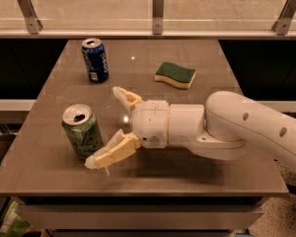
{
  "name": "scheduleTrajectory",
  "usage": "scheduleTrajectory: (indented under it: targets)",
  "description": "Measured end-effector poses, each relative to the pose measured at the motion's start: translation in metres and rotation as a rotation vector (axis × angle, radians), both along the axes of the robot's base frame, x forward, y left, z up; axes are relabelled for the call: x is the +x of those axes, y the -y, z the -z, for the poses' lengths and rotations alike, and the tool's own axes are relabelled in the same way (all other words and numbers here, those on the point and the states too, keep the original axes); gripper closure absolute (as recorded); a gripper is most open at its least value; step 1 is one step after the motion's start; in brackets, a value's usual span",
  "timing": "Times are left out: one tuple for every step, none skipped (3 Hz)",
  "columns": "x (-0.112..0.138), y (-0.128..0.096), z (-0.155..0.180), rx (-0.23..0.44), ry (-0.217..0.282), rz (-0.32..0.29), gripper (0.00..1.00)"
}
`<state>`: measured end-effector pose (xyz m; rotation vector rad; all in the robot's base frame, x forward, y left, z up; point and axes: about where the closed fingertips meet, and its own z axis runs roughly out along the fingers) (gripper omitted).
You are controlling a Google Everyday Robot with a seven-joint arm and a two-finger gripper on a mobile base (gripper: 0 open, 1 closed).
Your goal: Pick green can
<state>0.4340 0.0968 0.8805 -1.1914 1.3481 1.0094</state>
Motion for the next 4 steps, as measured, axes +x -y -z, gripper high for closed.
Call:
scheduleTrajectory:
  targets:
    - [-0.001, -0.011, 0.006, 0.026, -0.018, 0.023, 0.00]
    - [-0.003, -0.021, 0.007, 0.045, -0.024, 0.021, 0.00]
    - [-0.004, -0.023, 0.006, 0.043, -0.021, 0.017, 0.18]
    - [-0.005, -0.025, 0.005, 0.042, -0.019, 0.013, 0.41]
